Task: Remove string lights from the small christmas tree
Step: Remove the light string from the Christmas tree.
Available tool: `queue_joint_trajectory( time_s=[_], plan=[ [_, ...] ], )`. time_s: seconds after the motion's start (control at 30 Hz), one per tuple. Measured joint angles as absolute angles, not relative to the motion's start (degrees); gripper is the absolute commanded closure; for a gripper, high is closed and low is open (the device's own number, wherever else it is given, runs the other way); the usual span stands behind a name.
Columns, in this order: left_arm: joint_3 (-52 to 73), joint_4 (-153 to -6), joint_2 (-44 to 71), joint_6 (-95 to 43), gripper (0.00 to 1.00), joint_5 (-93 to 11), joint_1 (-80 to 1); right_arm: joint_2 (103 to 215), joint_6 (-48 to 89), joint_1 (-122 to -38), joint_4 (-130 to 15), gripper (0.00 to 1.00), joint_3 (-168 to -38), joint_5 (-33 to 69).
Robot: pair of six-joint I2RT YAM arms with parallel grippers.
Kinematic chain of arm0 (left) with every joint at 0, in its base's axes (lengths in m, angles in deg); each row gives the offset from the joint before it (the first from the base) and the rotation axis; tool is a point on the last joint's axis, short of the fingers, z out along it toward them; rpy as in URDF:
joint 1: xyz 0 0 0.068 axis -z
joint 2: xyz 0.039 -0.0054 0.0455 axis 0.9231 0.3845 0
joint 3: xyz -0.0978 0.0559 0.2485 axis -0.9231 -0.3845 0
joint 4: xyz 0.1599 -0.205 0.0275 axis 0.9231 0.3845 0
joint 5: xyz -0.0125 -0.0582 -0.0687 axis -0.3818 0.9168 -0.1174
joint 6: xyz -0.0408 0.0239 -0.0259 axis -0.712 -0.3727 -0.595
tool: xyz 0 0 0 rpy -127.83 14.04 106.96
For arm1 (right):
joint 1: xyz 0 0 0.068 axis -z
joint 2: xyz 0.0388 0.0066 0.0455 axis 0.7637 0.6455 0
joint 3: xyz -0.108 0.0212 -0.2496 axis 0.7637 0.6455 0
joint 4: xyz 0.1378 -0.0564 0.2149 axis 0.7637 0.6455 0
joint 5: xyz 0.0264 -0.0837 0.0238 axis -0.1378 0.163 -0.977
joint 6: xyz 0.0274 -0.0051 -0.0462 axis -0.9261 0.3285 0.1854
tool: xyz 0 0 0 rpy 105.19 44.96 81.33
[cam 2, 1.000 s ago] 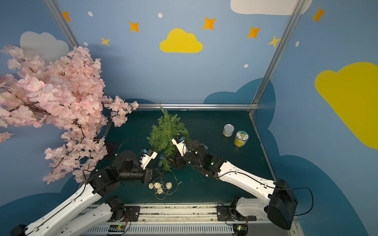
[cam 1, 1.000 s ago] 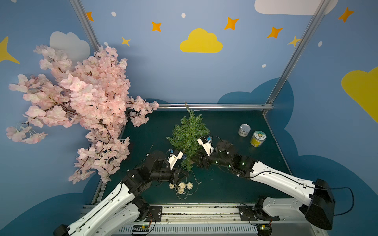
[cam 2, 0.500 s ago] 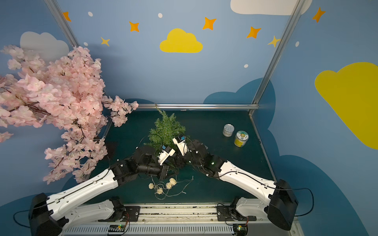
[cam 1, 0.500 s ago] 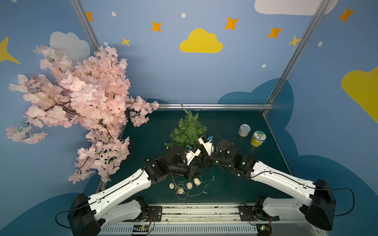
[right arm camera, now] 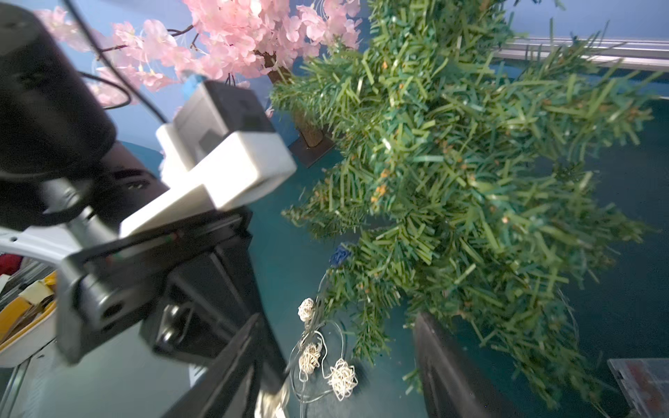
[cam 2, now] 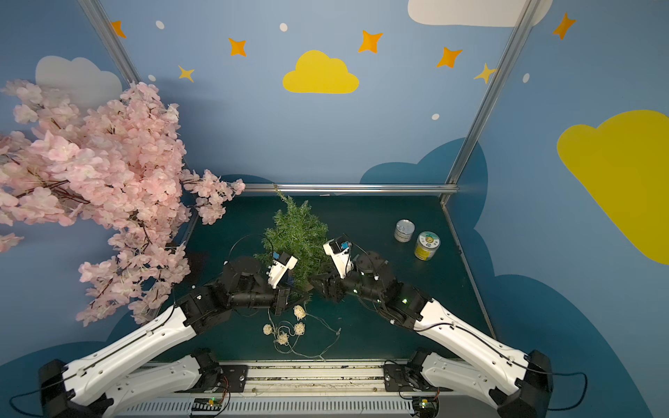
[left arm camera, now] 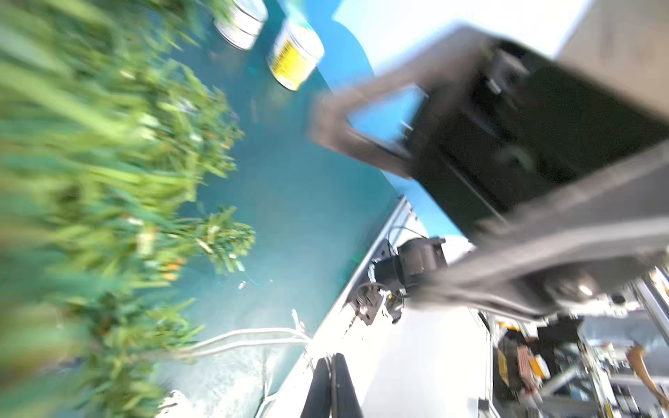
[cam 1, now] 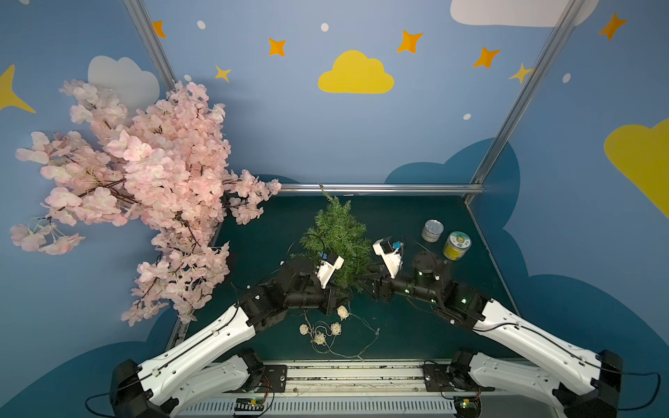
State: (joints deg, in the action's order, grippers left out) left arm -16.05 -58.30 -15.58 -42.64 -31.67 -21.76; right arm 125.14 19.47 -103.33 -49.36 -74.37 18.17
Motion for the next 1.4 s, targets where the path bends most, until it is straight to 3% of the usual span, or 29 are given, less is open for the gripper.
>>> queue_joint_trajectory(
  time_s=[0.23, 0.5, 0.73, 0.97, 1.1, 1.33, 1.37, 1.4],
  plan=[
    [-16.2, -60.4, -15.5, -45.3, 0.96, -32.1, -23.9, 118.4, 18.1, -104.9, -49.0, 0.31, -67.6, 12.1],
    [-17.6, -65.6, -14.8, -49.3, 0.96, -30.6, -23.9, 126.3, 18.6, -111.7, -51.9, 0.32, -67.4, 12.0],
    [-20.0, -69.5, -15.7, -52.7, 0.96, -28.1, -24.3, 128.9, 19.1, -112.5, -55.3, 0.37, -67.4, 16.6],
    [-21.8, -74.2, -16.8, -55.9, 0.96, -25.4, -25.3, 128.9, 20.1, -112.5, -58.2, 0.73, -67.4, 19.9],
    [-23.5, -77.4, -16.8, -58.4, 0.95, -23.8, -26.2, 128.9, 20.3, -112.5, -59.3, 0.99, -67.3, 20.7],
    [-24.1, -77.3, -19.8, -59.1, 0.85, -23.3, -28.4, 127.8, 20.1, -112.5, -61.6, 1.0, -66.2, 20.6],
    [-24.1, -77.1, -20.5, -58.8, 0.78, -23.4, -28.8, 127.2, 20.1, -112.5, -61.6, 1.0, -65.9, 20.6],
    [-24.1, -76.9, -21.0, -58.6, 0.6, -23.4, -29.1, 126.7, 20.1, -112.5, -61.5, 1.0, -65.7, 20.6]
  ],
)
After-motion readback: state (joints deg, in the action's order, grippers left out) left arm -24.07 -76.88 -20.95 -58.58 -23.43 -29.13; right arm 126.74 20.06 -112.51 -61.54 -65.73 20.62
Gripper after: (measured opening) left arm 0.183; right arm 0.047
